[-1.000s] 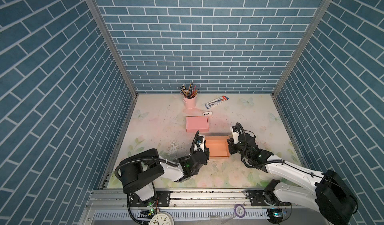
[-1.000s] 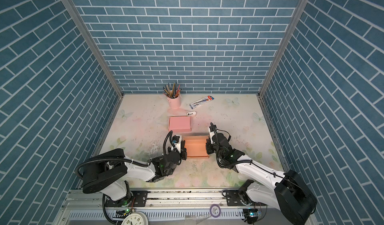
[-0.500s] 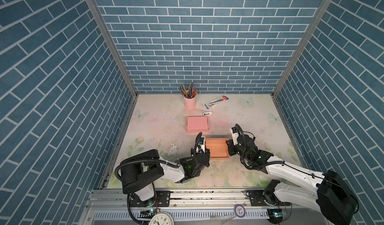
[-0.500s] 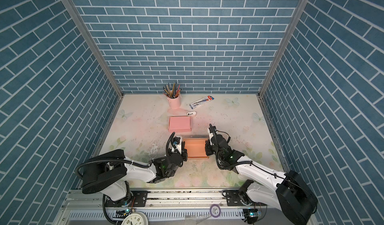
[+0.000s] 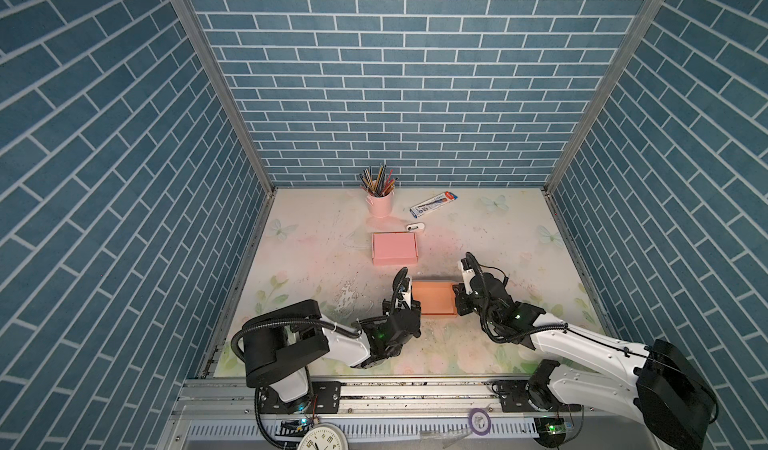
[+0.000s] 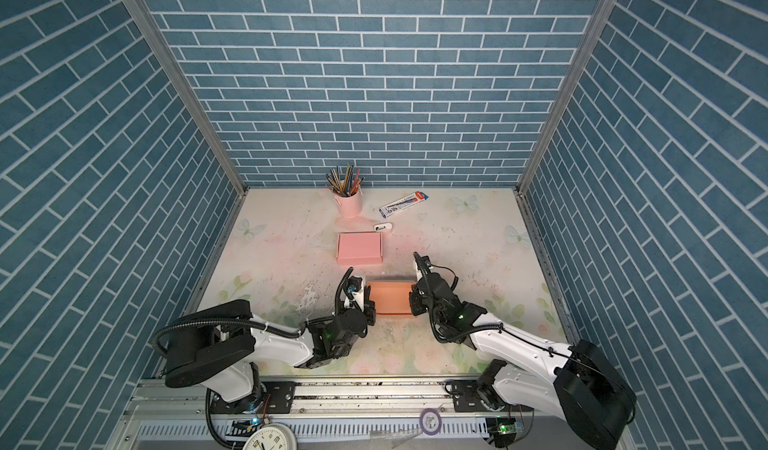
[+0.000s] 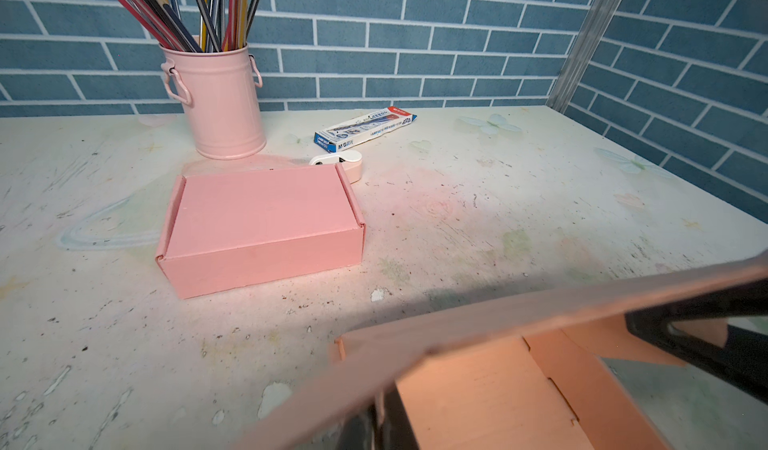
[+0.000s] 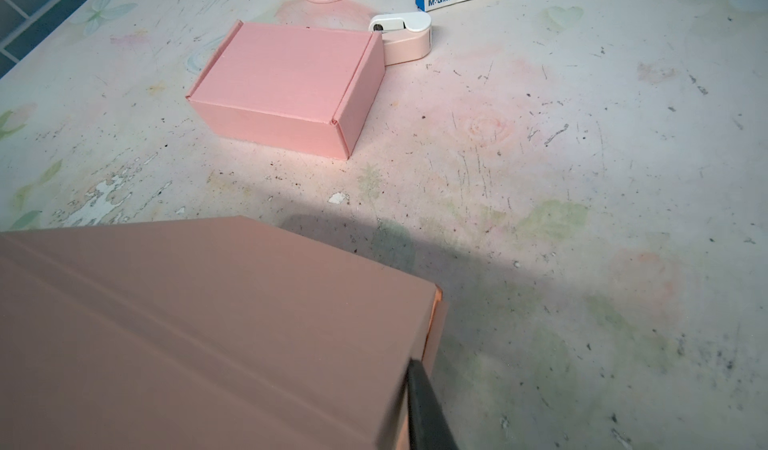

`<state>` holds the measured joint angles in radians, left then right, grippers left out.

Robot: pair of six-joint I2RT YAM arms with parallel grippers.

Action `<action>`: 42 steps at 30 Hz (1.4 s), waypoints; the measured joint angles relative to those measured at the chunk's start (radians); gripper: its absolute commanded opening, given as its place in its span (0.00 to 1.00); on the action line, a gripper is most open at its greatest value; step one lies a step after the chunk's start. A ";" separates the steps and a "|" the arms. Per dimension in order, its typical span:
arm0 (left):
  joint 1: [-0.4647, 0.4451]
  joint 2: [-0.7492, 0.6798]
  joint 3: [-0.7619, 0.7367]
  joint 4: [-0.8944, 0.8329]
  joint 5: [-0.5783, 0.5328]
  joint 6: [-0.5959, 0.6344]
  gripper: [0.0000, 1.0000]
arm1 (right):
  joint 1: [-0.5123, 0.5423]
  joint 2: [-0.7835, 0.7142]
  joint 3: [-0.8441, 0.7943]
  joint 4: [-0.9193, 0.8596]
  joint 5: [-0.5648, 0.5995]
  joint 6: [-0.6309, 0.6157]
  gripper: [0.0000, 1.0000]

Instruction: Fold the paper box

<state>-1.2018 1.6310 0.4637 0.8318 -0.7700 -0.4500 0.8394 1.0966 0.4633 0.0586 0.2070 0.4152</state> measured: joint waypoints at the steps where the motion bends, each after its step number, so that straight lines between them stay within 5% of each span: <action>1: -0.003 0.002 -0.002 -0.001 0.000 -0.003 0.08 | 0.002 -0.002 -0.002 -0.001 0.003 0.000 0.15; 19: -0.033 0.025 -0.004 -0.005 -0.008 -0.030 0.07 | 0.028 -0.045 -0.053 -0.033 0.011 0.035 0.18; 27: -0.043 0.032 -0.004 -0.004 -0.003 -0.034 0.07 | 0.042 -0.132 -0.097 -0.055 0.006 0.080 0.36; 33: -0.046 0.043 -0.004 -0.003 0.001 -0.036 0.07 | 0.061 -0.232 -0.098 -0.117 0.007 0.129 0.60; 42: -0.047 0.053 -0.003 -0.009 0.008 -0.050 0.08 | 0.150 -0.323 -0.095 -0.211 0.017 0.203 0.61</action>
<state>-1.2484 1.6840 0.4610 0.8230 -0.7616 -0.4999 0.9897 0.7738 0.3679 -0.1520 0.2241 0.6178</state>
